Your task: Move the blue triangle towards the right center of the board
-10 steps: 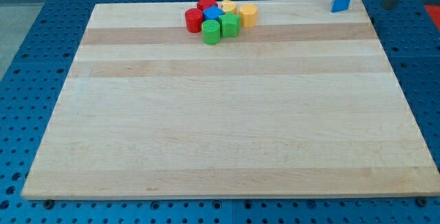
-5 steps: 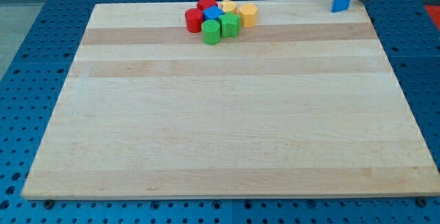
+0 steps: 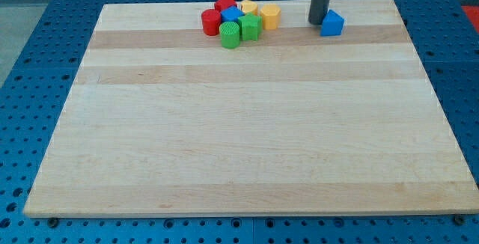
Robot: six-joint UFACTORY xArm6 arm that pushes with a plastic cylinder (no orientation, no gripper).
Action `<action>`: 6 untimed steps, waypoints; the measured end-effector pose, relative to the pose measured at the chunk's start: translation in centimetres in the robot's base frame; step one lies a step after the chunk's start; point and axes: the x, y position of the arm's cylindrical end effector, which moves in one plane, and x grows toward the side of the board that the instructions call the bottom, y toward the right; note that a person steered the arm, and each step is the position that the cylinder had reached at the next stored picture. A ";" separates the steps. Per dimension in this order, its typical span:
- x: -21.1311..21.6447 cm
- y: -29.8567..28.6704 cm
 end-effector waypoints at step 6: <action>-0.9 1.1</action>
